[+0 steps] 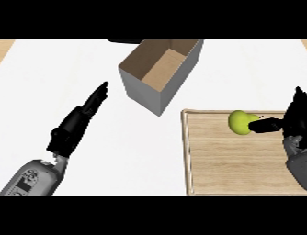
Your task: Pick the pear from the tray and place it in the cardboard box
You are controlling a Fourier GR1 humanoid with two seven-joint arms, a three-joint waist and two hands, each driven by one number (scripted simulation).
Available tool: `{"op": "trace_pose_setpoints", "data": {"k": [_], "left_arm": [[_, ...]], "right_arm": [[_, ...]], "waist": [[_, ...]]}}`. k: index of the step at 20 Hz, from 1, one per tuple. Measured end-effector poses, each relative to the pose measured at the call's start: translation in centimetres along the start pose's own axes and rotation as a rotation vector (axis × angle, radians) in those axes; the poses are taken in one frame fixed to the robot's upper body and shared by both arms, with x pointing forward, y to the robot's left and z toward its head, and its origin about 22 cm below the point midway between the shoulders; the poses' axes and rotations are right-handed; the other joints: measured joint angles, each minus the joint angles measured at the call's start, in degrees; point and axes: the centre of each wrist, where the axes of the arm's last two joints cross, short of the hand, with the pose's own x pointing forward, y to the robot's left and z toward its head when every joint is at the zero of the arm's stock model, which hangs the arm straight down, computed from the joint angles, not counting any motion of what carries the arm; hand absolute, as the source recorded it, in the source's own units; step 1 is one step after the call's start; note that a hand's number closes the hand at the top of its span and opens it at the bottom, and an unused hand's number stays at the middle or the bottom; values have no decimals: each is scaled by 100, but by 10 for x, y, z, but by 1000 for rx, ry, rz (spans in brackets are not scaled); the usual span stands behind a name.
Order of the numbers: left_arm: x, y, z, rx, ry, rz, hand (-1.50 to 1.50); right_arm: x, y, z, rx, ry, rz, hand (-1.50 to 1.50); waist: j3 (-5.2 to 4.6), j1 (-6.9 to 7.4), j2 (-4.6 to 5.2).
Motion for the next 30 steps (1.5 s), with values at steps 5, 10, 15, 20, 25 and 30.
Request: {"op": "trace_pose_setpoints", "data": {"k": [5,10,15,20,25,30], "left_arm": [[0,5,0,8,8,2,0],[2,2,-2,12,5,2,0],[3,1,-2,13,4,8,0],[4,3,-1,13,0,8,0],[1,8,2,16,-2,6,0],[-4,4,3,8,1,13,0]], "right_arm": [[12,8,0,-8,10,5,-150],[25,18,5,-33,0,16,-150],[31,23,11,-27,15,23,-150],[33,35,19,4,40,38,-150],[33,43,27,26,64,44,-150],[32,50,31,41,90,56,-150]], "waist": [[9,-49,-18],[12,-75,-24],[18,-98,-35],[29,-85,-21],[41,-83,-6],[47,-61,7]]}}
